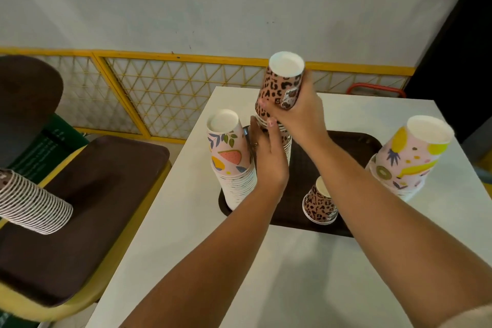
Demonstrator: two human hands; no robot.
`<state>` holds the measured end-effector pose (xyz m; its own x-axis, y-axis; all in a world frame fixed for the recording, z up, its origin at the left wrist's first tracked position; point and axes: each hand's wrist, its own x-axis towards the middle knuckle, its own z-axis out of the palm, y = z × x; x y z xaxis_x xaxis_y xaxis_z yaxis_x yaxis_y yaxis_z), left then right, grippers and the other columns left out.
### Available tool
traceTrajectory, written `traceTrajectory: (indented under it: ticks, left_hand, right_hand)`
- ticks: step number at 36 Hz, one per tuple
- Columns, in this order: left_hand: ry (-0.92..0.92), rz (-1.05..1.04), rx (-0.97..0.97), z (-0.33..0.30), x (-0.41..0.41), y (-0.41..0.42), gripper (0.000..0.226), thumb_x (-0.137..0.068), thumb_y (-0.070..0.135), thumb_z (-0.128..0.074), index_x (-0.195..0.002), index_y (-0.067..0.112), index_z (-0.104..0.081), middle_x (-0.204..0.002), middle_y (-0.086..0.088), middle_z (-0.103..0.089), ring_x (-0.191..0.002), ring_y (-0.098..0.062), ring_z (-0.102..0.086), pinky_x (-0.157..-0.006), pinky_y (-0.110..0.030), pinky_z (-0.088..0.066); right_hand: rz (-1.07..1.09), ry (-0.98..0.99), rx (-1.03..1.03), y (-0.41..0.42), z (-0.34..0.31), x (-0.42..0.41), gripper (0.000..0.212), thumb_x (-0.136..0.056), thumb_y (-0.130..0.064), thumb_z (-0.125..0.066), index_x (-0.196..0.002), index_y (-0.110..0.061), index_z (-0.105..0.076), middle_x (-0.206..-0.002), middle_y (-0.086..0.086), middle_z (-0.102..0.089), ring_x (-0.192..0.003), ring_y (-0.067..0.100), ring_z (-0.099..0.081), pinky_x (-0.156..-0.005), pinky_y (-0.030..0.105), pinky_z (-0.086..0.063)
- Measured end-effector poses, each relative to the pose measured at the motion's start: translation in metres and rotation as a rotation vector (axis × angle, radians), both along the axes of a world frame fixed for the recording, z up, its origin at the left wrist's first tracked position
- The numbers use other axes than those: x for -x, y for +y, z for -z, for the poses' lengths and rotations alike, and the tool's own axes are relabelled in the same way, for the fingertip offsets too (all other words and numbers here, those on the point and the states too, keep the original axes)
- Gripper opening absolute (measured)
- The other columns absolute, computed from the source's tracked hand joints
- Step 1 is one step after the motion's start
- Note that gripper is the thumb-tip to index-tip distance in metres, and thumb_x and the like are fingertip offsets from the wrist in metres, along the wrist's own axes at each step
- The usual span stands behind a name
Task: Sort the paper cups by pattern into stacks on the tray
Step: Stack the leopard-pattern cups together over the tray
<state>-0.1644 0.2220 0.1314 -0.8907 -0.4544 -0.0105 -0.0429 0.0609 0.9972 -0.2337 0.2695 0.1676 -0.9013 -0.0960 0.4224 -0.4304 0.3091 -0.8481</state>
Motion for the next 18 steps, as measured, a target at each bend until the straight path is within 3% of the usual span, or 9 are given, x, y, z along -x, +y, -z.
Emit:
traceTrajectory:
  ticks: [4, 9, 13, 16, 18]
  left_hand:
    - [0.006, -0.024, -0.018, 0.009, 0.006, -0.001, 0.058, -0.102, 0.045, -0.022, -0.154, 0.021, -0.013, -0.161, 0.002, -0.018, -0.149, -0.012, -0.010, -0.122, -0.029, -0.006]
    - [-0.024, -0.025, -0.039, 0.021, 0.010, -0.002, 0.059, -0.103, 0.045, -0.021, -0.155, 0.018, -0.014, -0.161, 0.000, -0.021, -0.149, -0.014, -0.013, -0.124, -0.035, -0.010]
    - [-0.034, -0.032, -0.019, 0.025, 0.011, -0.003, 0.058, -0.103, 0.044, -0.022, -0.155, 0.018, -0.014, -0.160, 0.001, -0.021, -0.149, -0.013, -0.013, -0.123, -0.031, -0.009]
    - [-0.031, -0.025, 0.000, 0.025, 0.010, -0.003, 0.061, -0.102, 0.048, -0.022, -0.155, 0.018, -0.015, -0.160, -0.001, -0.022, -0.149, -0.016, -0.014, -0.124, -0.039, -0.011]
    - [-0.017, -0.026, -0.004, 0.021, 0.007, -0.001, 0.060, -0.102, 0.047, -0.024, -0.154, 0.017, -0.018, -0.159, -0.001, -0.026, -0.148, -0.016, -0.018, -0.123, -0.035, -0.013]
  right_hand:
    - [0.000, -0.081, -0.050, -0.002, 0.025, 0.003, 0.076, -0.067, -0.034, -0.080, -0.128, -0.016, -0.039, -0.123, -0.002, -0.058, -0.107, 0.006, -0.053, -0.072, -0.001, -0.036]
    - [-0.012, -0.117, -0.152, -0.003, 0.049, 0.004, 0.075, -0.072, -0.034, -0.077, -0.130, -0.013, -0.035, -0.127, 0.005, -0.054, -0.114, 0.018, -0.054, -0.081, 0.018, -0.040]
    - [-0.003, -0.105, -0.159, -0.004, 0.052, 0.001, 0.071, -0.077, -0.032, -0.073, -0.132, -0.012, -0.034, -0.130, 0.006, -0.052, -0.116, 0.019, -0.053, -0.086, 0.022, -0.042]
    - [-0.003, -0.113, -0.181, -0.005, 0.050, 0.000, 0.067, -0.079, -0.030, -0.071, -0.133, -0.011, -0.034, -0.131, 0.007, -0.051, -0.116, 0.020, -0.052, -0.087, 0.023, -0.042]
    - [-0.019, -0.143, -0.179, -0.005, 0.047, 0.000, 0.072, -0.077, -0.031, -0.073, -0.134, -0.012, -0.033, -0.131, 0.007, -0.051, -0.117, 0.020, -0.052, -0.086, 0.022, -0.040]
